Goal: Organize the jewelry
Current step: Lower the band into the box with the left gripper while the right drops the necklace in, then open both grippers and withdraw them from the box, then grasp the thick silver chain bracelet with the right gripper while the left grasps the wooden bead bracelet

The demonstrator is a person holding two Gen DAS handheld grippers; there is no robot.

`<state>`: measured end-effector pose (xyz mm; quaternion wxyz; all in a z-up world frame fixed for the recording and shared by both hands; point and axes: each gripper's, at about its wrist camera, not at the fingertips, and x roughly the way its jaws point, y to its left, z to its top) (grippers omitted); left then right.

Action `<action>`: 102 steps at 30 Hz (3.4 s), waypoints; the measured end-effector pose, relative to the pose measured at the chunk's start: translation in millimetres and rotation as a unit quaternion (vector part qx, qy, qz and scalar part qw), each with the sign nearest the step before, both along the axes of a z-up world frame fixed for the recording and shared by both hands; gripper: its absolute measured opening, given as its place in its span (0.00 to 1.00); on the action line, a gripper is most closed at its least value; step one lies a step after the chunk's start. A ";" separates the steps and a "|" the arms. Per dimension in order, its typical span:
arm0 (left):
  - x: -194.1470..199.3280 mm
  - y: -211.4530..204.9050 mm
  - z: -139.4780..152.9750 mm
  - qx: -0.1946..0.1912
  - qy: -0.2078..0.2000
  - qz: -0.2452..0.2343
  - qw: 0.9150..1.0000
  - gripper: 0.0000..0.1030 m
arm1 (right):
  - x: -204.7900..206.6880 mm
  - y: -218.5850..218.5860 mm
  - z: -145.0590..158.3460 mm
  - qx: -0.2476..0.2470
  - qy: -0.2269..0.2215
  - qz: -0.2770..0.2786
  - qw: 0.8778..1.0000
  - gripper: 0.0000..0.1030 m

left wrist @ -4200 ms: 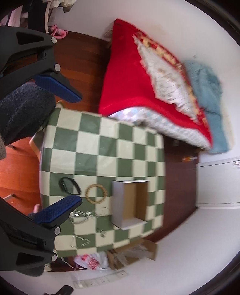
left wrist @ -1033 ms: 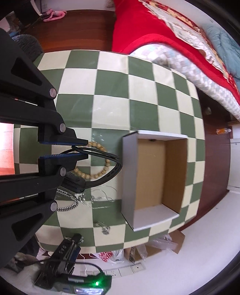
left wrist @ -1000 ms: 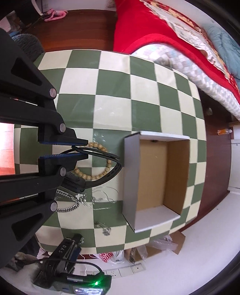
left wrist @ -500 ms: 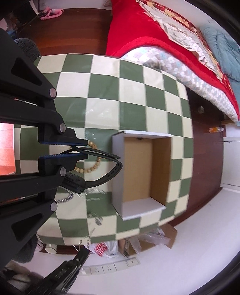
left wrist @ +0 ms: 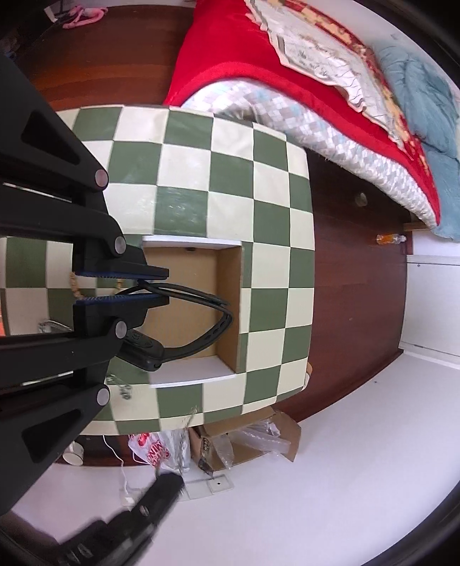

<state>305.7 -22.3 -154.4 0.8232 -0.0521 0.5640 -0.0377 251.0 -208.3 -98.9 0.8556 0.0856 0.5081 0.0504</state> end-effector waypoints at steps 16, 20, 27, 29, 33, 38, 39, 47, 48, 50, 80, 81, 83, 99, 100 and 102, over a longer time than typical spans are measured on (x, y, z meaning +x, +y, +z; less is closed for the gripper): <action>97.4 16.8 -115.9 -0.078 0.139 0.017 0.987 0.11 | 131.6 36.2 -135.5 0.033 0.133 0.009 0.991 0.07; 101.8 18.0 -111.9 -0.064 0.119 0.024 0.991 0.34 | 147.5 40.3 -156.9 0.032 0.151 0.008 0.988 0.08; 95.8 33.3 -81.0 -0.041 0.064 0.040 0.996 0.90 | 149.8 39.2 -155.5 0.030 0.155 0.002 0.987 0.41; 90.4 37.6 -71.3 -0.014 0.046 0.044 0.998 0.95 | 145.1 35.8 -149.1 0.030 0.152 0.000 0.988 0.45; 75.9 49.0 -54.3 0.043 -0.006 0.059 0.997 0.97 | 131.1 36.8 -136.0 -0.007 0.142 0.002 0.990 0.61; 44.8 63.1 -45.1 0.086 -0.061 0.081 0.991 1.00 | 103.0 50.8 -124.4 -0.109 0.114 0.019 0.987 0.96; 37.1 65.4 -44.2 0.096 -0.070 0.085 0.989 1.00 | 96.3 54.0 -124.3 -0.120 0.110 0.023 0.986 0.96; -10.8 65.0 -40.8 0.122 -0.080 0.082 0.986 1.00 | 55.3 62.0 -122.1 -0.127 0.086 0.023 0.988 1.00; -16.7 64.2 -38.3 0.122 -0.082 0.079 0.986 1.00 | 50.3 61.1 -119.6 -0.123 0.083 0.021 0.989 1.00; -29.9 61.5 -31.2 0.128 -0.091 0.076 0.985 1.00 | 41.4 62.3 -114.3 -0.120 0.077 0.018 0.990 1.00; -107.5 64.1 -88.3 0.159 -0.011 0.072 0.985 1.00 | -68.0 26.5 -139.6 -0.078 0.118 -0.030 0.989 0.75; -106.3 64.3 -94.3 0.160 -0.005 0.072 0.984 1.00 | -67.7 24.3 -154.4 -0.075 0.135 -0.031 0.988 0.67; -103.4 64.2 -103.2 0.160 0.004 0.069 0.985 1.00 | -68.7 19.5 -181.9 -0.072 0.158 -0.038 0.984 0.59; -56.4 28.0 -178.8 0.087 0.099 0.022 0.991 0.78 | -88.5 -20.8 -211.1 -0.077 0.171 -0.075 0.979 0.08; -55.7 26.7 -181.5 0.084 0.102 0.019 0.991 0.72 | -88.1 -23.4 -211.3 -0.068 0.173 -0.078 0.979 0.08; -56.4 25.2 -176.9 0.075 0.087 0.015 0.993 0.63 | -83.7 -30.2 -210.8 -0.040 0.180 -0.086 0.979 0.09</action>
